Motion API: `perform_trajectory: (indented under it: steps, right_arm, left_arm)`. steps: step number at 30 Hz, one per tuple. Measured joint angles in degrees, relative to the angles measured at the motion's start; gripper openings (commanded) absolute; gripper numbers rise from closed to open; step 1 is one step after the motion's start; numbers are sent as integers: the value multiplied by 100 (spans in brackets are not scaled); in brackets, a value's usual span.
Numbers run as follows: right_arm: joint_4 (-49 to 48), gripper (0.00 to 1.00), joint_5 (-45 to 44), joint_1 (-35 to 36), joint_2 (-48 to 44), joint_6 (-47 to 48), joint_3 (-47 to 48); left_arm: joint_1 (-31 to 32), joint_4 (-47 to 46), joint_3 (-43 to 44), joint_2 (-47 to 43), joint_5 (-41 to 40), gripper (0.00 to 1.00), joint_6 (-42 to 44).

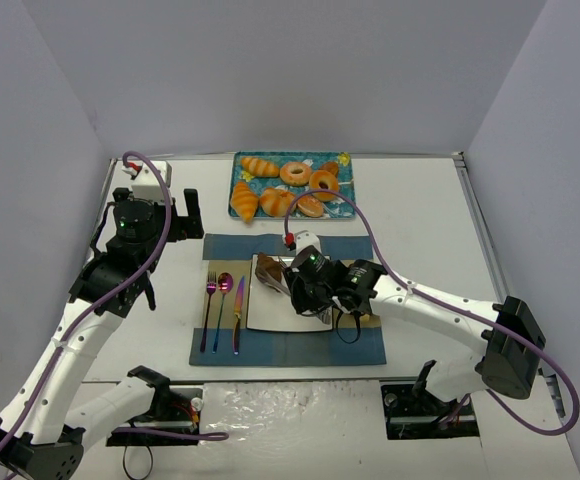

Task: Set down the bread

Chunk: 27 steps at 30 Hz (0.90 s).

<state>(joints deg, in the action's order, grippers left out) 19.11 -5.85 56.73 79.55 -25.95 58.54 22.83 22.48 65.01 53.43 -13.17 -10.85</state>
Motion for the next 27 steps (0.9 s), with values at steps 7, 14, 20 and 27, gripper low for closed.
perform_trajectory:
  steps: [7, 14, 20, 27]
  right_arm:
    - [1, 26, -39, 37, 0, -31, 0]
    - [2, 33, -48, 49, 0, -64, 0]
    - [2, 38, -83, 70, 0, -68, 0]
    - [4, 42, -94, 74, 0, -79, 0]
  left_arm:
    - [0, 0, 0, 0, -2, 97, 0]
    - [0, 0, 0, 0, -2, 97, 2]
    - [0, 2, 0, 0, -2, 97, 4]
    - [0, 0, 0, 0, -4, 97, 13]
